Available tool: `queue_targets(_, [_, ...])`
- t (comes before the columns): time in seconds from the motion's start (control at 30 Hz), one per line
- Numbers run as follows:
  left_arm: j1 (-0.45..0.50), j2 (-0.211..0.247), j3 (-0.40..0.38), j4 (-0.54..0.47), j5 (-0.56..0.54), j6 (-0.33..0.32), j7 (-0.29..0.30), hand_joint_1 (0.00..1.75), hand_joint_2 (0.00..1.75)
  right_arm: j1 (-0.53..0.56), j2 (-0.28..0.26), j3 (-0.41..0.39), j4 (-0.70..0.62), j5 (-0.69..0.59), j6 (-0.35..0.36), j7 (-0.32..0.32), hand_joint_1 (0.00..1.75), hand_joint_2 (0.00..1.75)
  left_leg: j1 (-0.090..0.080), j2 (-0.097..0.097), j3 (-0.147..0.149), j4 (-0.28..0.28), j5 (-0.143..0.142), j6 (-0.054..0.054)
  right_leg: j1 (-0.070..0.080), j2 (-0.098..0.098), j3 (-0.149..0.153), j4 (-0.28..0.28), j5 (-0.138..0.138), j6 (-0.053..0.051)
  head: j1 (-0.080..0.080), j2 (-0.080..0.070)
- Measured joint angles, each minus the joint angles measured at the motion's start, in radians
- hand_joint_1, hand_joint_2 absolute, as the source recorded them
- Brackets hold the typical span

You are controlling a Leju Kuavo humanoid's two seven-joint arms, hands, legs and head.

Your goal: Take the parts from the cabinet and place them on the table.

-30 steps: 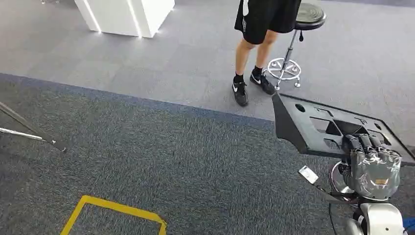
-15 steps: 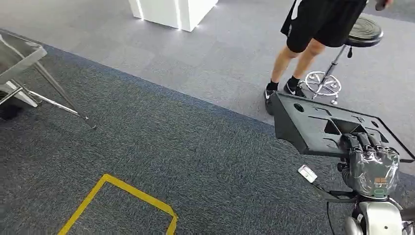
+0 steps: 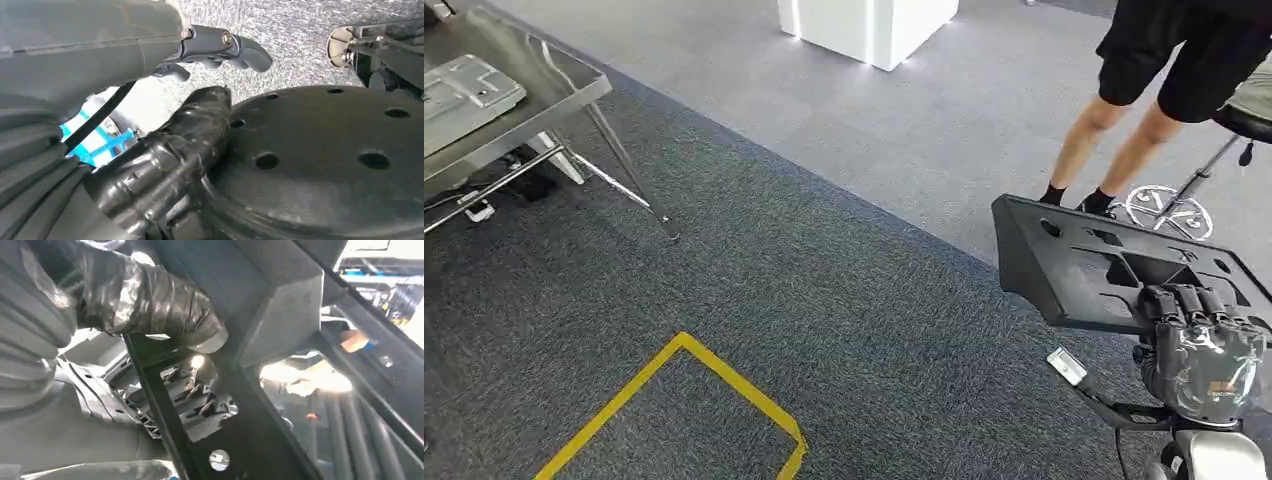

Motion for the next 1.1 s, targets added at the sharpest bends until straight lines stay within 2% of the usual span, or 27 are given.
queue_targets(0.03, [-0.002,0.001,-0.005,0.0,-0.008,0.002,0.002,0.0,1.75,0.017,-0.008,0.0,-0.009,0.009,0.0,0.019,1.75,1.75,-0.001,0.049,-0.018,0.038,-0.025,-0.006,0.002,-0.014,0.004,-0.002,-0.001,-0.007,-0.002,0.0])
queue_targets(0.07, [-0.004,0.002,-0.012,0.0,-0.019,0.005,0.006,0.0,1.75,0.038,-0.028,-0.002,-0.019,0.019,0.0,0.043,1.75,1.75,0.004,0.082,-0.062,0.124,-0.07,-0.013,0.006,-0.033,0.007,-0.004,-0.003,-0.009,-0.002,0.0])
queue_targets(0.1, [-0.004,0.002,-0.019,-0.001,-0.03,0.009,0.01,0.0,1.75,0.058,-0.046,-0.002,-0.024,0.027,0.0,0.064,1.75,1.75,0.007,0.092,-0.105,0.204,-0.105,-0.015,0.009,-0.049,0.008,-0.004,-0.006,-0.011,-0.002,0.0])
queue_targets(0.13, [-0.004,0.003,-0.026,-0.006,-0.044,0.013,0.014,0.0,1.75,0.085,-0.071,-0.005,-0.031,0.033,0.0,0.096,1.75,1.75,0.009,0.094,-0.137,0.261,-0.121,-0.016,0.011,-0.065,0.009,-0.003,-0.009,-0.01,-0.002,0.0])
queue_targets(0.17, [-0.003,0.005,-0.033,-0.014,-0.056,0.016,0.019,0.0,1.75,0.119,-0.1,-0.009,-0.042,0.035,0.01,0.126,1.75,1.75,0.009,0.095,-0.148,0.279,-0.115,-0.016,0.012,-0.083,0.012,-0.003,-0.013,-0.01,-0.002,0.0])
queue_targets(0.2, [-0.003,0.007,-0.042,-0.022,-0.069,0.02,0.023,0.0,1.75,0.152,-0.134,-0.015,-0.055,0.036,0.036,0.155,1.75,1.75,0.009,0.096,-0.138,0.256,-0.093,-0.014,0.013,-0.097,0.017,-0.003,-0.017,-0.009,-0.002,0.0])
queue_targets(0.43, [-0.003,0.007,-0.044,-0.023,-0.071,0.021,0.023,0.0,1.75,0.159,-0.14,-0.016,-0.058,0.036,0.042,0.16,1.75,1.75,0.009,0.097,-0.133,0.247,-0.086,-0.013,0.013,-0.1,0.018,-0.003,-0.018,-0.009,-0.002,0.0])
queue_targets(0.47, [-0.003,0.019,-0.069,-0.048,-0.104,0.032,0.043,0.0,1.75,0.301,-0.288,-0.069,-0.139,-0.036,0.206,0.238,1.75,1.75,0.003,0.134,-0.017,0.034,0.025,-0.001,0.011,-0.138,0.043,-0.003,-0.035,-0.003,-0.002,0.0])
queue_targets(0.5, [-0.003,0.024,-0.077,-0.054,-0.112,0.032,0.05,0.0,1.75,0.354,-0.34,-0.101,-0.168,-0.08,0.263,0.246,1.75,1.75,-0.004,0.168,0.0,-0.002,0.018,0.001,0.007,-0.147,0.046,-0.004,-0.039,0.0,-0.002,0.0])
queue_targets(0.53, [-0.004,0.037,-0.1,-0.067,-0.127,0.031,0.062,0.0,1.75,0.492,-0.468,-0.217,-0.234,-0.206,0.379,0.221,1.75,1.75,-0.027,0.17,0.013,-0.022,0.006,0.014,0.005,-0.165,0.048,0.001,-0.046,0.013,-0.002,0.0])
queue_targets(0.57, [-0.01,0.047,-0.121,-0.085,-0.132,0.028,0.067,0.0,1.75,0.585,-0.588,-0.335,-0.307,-0.231,0.404,0.207,1.75,1.75,-0.024,0.142,0.048,-0.068,0.017,0.043,-0.009,-0.071,0.052,0.03,-0.075,0.027,-0.003,0.0])
queue_targets(0.6, [-0.017,0.047,-0.124,-0.088,-0.132,0.027,0.067,0.0,1.75,0.598,-0.606,-0.349,-0.321,-0.231,0.41,0.209,1.75,1.75,-0.021,0.131,0.049,-0.07,0.021,0.05,-0.004,-0.039,0.013,0.106,-0.117,0.025,-0.001,0.0])
queue_targets(0.63, [-0.022,0.044,-0.127,-0.095,-0.132,0.027,0.067,0.0,1.75,0.609,-0.618,-0.355,-0.327,-0.229,0.411,0.211,1.75,1.75,-0.019,0.118,0.049,-0.07,0.022,0.051,-0.001,-0.029,-0.029,0.186,-0.151,0.027,-0.002,0.0])
queue_targets(0.67, [-0.021,0.043,-0.129,-0.1,-0.133,0.027,0.068,0.0,1.75,0.618,-0.627,-0.359,-0.331,-0.229,0.413,0.211,1.75,1.75,-0.018,0.106,0.049,-0.07,0.021,0.052,-0.002,-0.029,-0.064,0.247,-0.168,0.031,-0.002,0.0])
queue_targets(0.7, [-0.021,0.043,-0.132,-0.103,-0.135,0.027,0.071,0.0,1.75,0.623,-0.636,-0.36,-0.333,-0.23,0.425,0.208,1.75,1.75,-0.016,0.091,0.049,-0.067,0.021,0.052,-0.003,-0.029,-0.089,0.283,-0.168,0.033,-0.002,0.0])
queue_targets(0.73, [-0.022,0.043,-0.136,-0.105,-0.135,0.029,0.073,0.0,1.75,0.626,-0.651,-0.36,-0.335,-0.233,0.444,0.203,1.75,1.75,-0.013,0.073,0.049,-0.063,0.021,0.051,-0.007,-0.03,-0.097,0.277,-0.144,0.038,-0.002,0.0])
queue_targets(0.77, [-0.023,0.043,-0.139,-0.106,-0.135,0.029,0.073,0.0,1.75,0.629,-0.668,-0.362,-0.335,-0.241,0.454,0.196,1.75,1.75,-0.009,0.058,0.048,-0.058,0.018,0.048,-0.01,-0.029,-0.083,0.234,-0.103,0.043,-0.002,0.0])
queue_targets(0.8, [-0.025,0.043,-0.141,-0.108,-0.134,0.029,0.071,0.0,1.75,0.628,-0.683,-0.364,-0.335,-0.253,0.461,0.186,1.75,1.75,-0.004,0.04,0.048,-0.048,0.013,0.041,-0.014,-0.025,-0.054,0.159,-0.049,0.05,-0.001,0.0])
queue_targets(0.83, [-0.026,0.043,-0.142,-0.111,-0.132,0.031,0.063,0.0,1.75,0.614,-0.698,-0.366,-0.335,-0.267,0.465,0.171,1.75,1.75,0.001,0.023,0.047,-0.036,0.008,0.034,-0.02,-0.007,-0.021,0.079,-0.002,0.059,-0.002,0.0])
queue_targets(0.87, [-0.026,0.046,-0.142,-0.111,-0.121,0.034,0.048,0.0,1.75,0.572,-0.711,-0.358,-0.33,-0.277,0.475,0.146,1.75,1.75,0.003,0.011,0.037,-0.024,0.0,0.024,-0.028,0.042,-0.004,0.045,-0.008,0.067,-0.001,0.0])
queue_targets(0.9, [-0.035,0.051,-0.142,-0.111,-0.108,0.041,0.029,0.0,1.75,0.496,-0.716,-0.331,-0.315,-0.281,0.487,0.116,1.75,1.75,0.0,-0.002,0.02,0.002,-0.007,0.016,-0.025,0.077,0.0,0.011,-0.023,0.06,0.0,0.0])
queue_targets(0.93, [-0.037,0.052,-0.142,-0.111,-0.094,0.047,0.013,0.0,1.75,0.419,-0.719,-0.295,-0.296,-0.28,0.497,0.097,1.75,1.75,0.004,-0.008,0.015,-0.007,-0.001,0.01,-0.021,0.064,-0.006,0.025,-0.019,0.049,-0.002,0.0])
queue_targets(1.0, [-0.034,0.053,-0.14,-0.111,-0.078,0.048,-0.006,0.0,1.75,0.309,-0.72,-0.218,-0.263,-0.262,0.492,0.078,1.75,1.75,0.008,-0.033,0.003,-0.011,0.007,0.001,-0.017,0.039,-0.007,0.024,-0.018,0.037,-0.003,0.0])
queue_targets(1.03, [-0.036,0.057,-0.14,-0.111,-0.075,0.047,-0.004,0.0,1.75,0.262,-0.72,-0.164,-0.241,-0.246,0.486,0.067,1.75,1.75,0.011,-0.038,0.0,-0.006,0.006,-0.002,-0.024,0.019,0.0,0.017,-0.014,0.025,-0.003,0.0])
queue_targets(1.07, [-0.036,0.058,-0.14,-0.111,-0.08,0.045,0.005,0.0,1.75,0.224,-0.719,-0.126,-0.227,-0.237,0.479,0.067,1.75,1.75,0.006,0.02,-0.007,0.016,-0.009,-0.007,-0.019,0.007,0.004,0.012,-0.013,0.02,-0.003,0.0])
queue_targets(1.1, [-0.037,0.058,-0.14,-0.111,-0.08,0.044,0.024,0.0,1.75,0.189,-0.713,-0.085,-0.208,-0.227,0.464,0.072,1.75,1.75,0.006,0.061,-0.033,0.065,-0.039,-0.013,-0.016,-0.007,0.005,0.009,-0.011,0.015,-0.003,0.0])
